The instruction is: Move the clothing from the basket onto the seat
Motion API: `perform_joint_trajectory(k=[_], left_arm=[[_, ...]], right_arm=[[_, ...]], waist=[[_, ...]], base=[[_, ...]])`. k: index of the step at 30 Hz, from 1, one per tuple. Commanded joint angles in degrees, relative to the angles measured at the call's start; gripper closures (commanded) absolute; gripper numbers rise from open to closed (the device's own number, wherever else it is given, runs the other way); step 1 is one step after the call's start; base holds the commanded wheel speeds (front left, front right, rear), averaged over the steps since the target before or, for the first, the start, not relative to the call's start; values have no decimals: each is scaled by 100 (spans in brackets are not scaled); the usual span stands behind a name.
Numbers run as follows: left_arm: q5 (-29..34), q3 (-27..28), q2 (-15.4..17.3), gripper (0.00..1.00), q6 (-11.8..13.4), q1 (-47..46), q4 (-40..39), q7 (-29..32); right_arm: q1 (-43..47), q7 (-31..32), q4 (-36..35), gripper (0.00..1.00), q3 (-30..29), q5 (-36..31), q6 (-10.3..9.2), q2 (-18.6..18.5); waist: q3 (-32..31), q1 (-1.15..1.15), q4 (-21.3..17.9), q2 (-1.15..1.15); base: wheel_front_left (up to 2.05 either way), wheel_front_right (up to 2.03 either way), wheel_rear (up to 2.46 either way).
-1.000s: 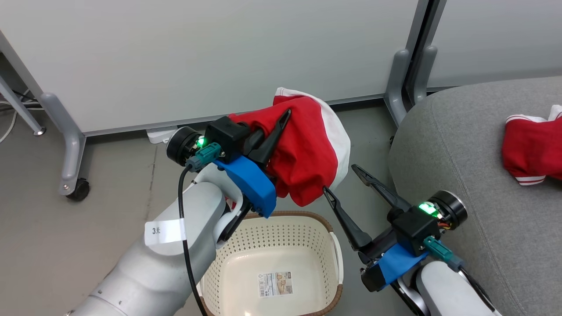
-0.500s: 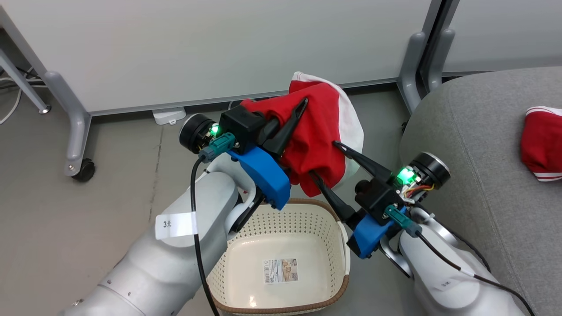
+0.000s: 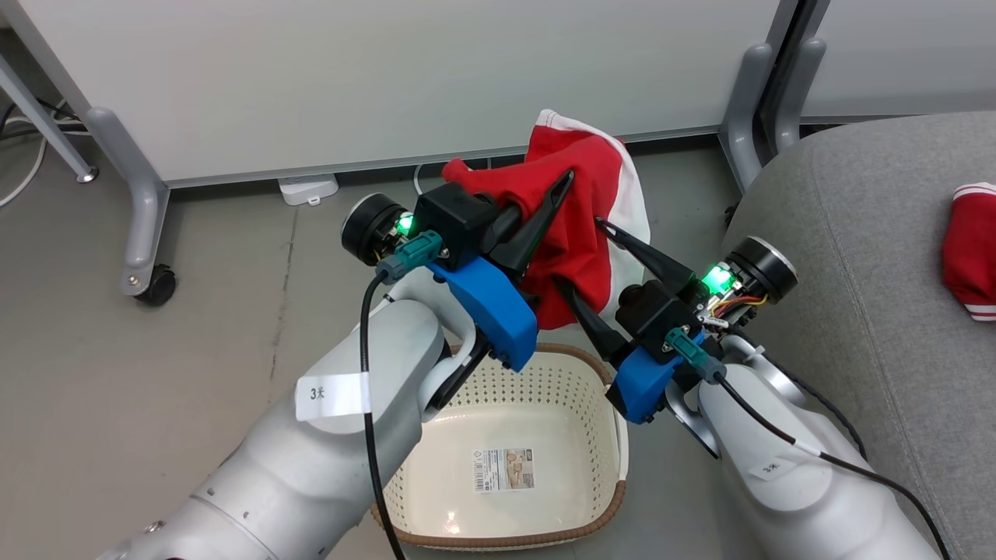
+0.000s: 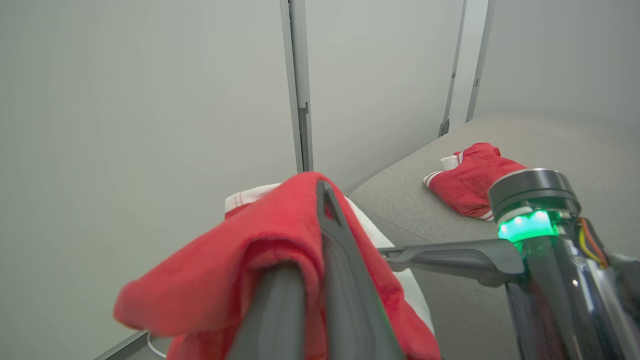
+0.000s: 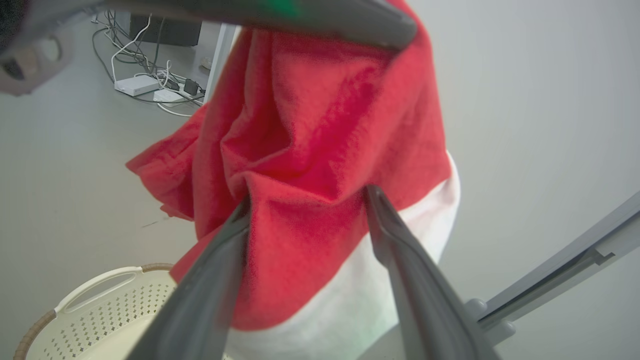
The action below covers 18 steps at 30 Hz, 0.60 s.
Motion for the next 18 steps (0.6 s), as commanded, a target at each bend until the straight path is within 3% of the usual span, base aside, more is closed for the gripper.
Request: perform_joint_trajectory(k=[1, 3, 4, 18], left_arm=[[-49, -27, -1, 100, -8, -112, -4, -29], [-54, -51, -8, 100, -8, -119, -2, -29], [-65, -60, -9, 100, -8, -127, 2, -29], [-111, -90, 21, 100, -8, -122, 45, -29]], right_arm=[[-119, -21, 75, 0, -40, -42, 1, 60], [-159, -21, 138, 5, -74, -32, 1, 89], [-168, -21, 182, 100, -90, -20, 1, 102], [-211, -21, 286, 100, -87, 133, 1, 194]], waist=[[13, -1, 7, 0], [22, -1, 12, 0], [23, -1, 13, 0], [0, -1, -12, 0]], base=[[0, 0, 0], [0, 0, 0], [0, 0, 0], [0, 0, 0]])
